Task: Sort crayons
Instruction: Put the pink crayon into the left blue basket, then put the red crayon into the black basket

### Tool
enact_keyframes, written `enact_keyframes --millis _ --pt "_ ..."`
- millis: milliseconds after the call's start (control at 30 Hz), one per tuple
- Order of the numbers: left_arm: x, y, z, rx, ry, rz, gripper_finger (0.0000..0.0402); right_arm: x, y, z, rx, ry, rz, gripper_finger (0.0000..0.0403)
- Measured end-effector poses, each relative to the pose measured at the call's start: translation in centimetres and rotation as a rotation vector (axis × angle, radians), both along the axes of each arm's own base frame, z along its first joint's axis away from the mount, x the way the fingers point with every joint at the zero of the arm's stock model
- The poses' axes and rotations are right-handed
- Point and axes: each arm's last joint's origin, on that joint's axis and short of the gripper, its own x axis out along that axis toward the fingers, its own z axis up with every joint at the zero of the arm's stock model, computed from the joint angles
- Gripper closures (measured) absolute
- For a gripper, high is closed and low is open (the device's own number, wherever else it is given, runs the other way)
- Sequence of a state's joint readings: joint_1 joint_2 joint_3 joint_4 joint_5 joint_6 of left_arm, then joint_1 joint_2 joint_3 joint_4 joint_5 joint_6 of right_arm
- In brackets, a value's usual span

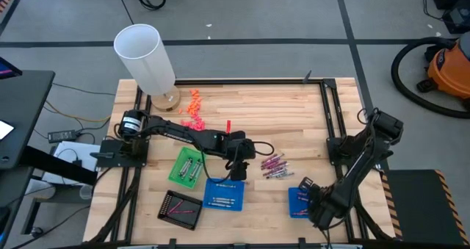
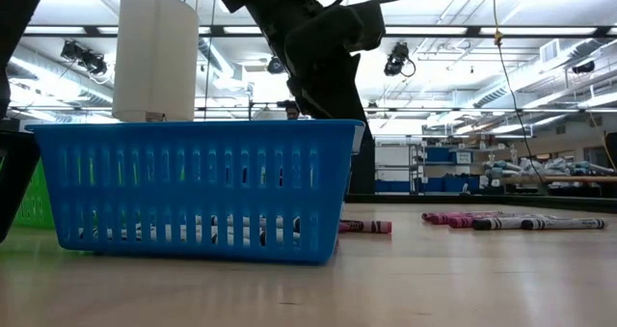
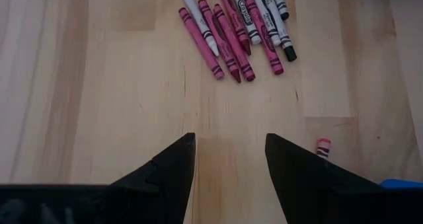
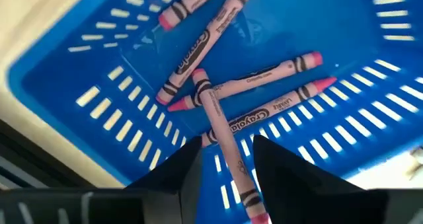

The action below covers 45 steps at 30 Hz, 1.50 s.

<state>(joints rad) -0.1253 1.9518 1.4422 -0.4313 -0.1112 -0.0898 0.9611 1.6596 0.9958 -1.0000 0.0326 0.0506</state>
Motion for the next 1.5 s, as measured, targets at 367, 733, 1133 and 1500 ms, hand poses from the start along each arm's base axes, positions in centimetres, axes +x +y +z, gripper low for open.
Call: enact_keyframes --millis 367,733,1133,1500 --pt "0.0 0.0 0.0 0.0 0.0 0.001 0.0207 0.2 0.2 -1.1 -0.046 0.013 0.125 0.0332" --pt "-0.1 0.0 -0.1 -0.004 0.014 0.01 0.0208 0.6 0.1 2.7 0.079 -0.153 0.034 0.0349" --pt "-0.1 -0.1 -0.1 -0.016 0.008 0.022 0.0208 1.5 -0.1 3.5 0.182 -0.203 -0.172 0.0338" --pt "0.3 -1.1 0.3 -0.143 -0.046 -0.024 0.0208 1.4 -0.9 3.8 0.069 -0.283 -0.183 0.0333"
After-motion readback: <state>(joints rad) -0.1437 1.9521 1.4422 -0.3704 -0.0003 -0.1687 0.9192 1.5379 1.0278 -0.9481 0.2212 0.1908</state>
